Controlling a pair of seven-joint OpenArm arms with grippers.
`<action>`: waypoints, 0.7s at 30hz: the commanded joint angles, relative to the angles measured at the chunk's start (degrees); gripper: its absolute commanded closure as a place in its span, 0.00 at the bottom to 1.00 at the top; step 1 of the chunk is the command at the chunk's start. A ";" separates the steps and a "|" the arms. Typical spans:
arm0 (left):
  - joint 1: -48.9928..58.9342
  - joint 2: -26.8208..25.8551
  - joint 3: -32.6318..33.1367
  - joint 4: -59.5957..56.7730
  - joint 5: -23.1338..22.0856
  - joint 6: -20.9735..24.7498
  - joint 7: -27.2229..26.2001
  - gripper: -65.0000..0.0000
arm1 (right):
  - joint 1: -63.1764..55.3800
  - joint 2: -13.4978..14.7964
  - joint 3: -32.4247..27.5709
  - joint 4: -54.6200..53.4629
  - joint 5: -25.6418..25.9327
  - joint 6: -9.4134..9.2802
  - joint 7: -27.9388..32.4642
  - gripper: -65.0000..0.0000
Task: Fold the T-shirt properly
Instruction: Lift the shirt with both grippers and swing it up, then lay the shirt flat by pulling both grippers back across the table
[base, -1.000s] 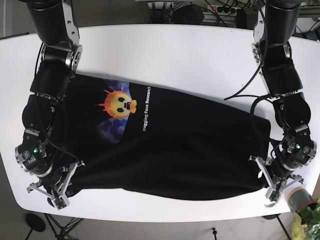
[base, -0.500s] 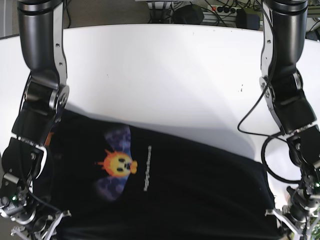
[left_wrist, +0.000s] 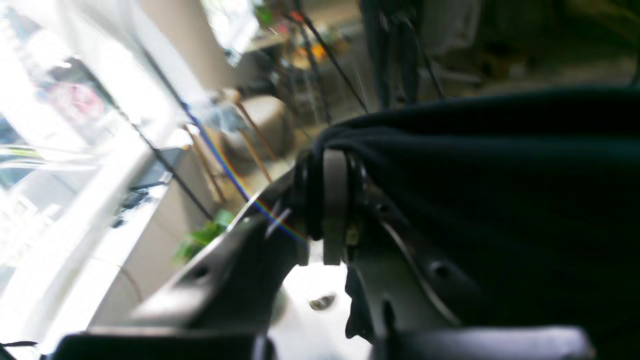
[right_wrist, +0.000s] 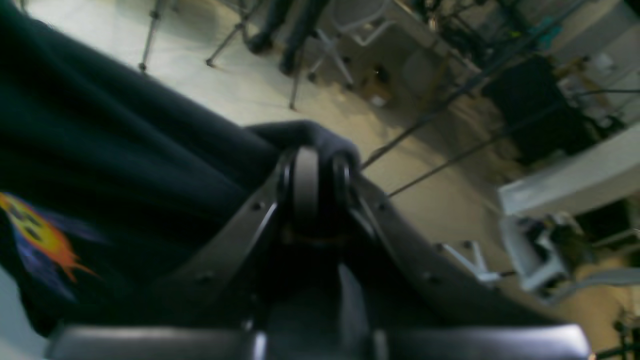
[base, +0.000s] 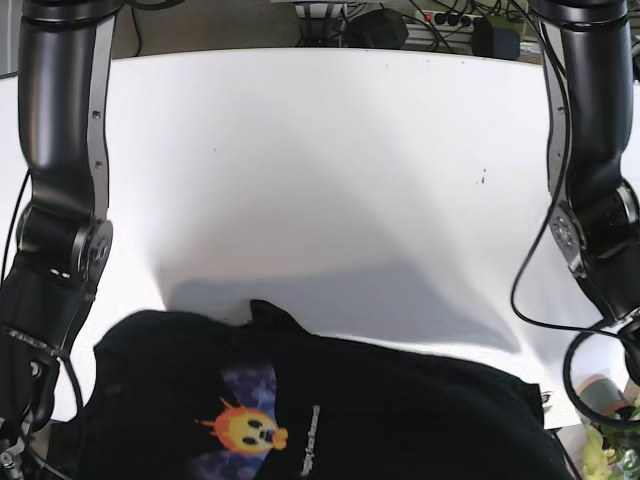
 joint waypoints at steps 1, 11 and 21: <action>-2.83 -1.34 0.01 0.92 -0.31 0.66 -1.78 1.00 | 2.46 0.96 0.27 4.05 -0.37 -0.39 -0.56 0.97; 4.82 -1.95 -2.45 8.04 -0.49 0.39 -1.51 1.00 | -5.30 1.05 0.44 20.66 -0.28 -0.21 -7.51 0.97; 23.11 -1.77 -4.12 18.94 -0.49 0.31 -1.51 1.00 | -27.37 0.52 4.22 36.66 -0.63 -0.21 -7.60 0.97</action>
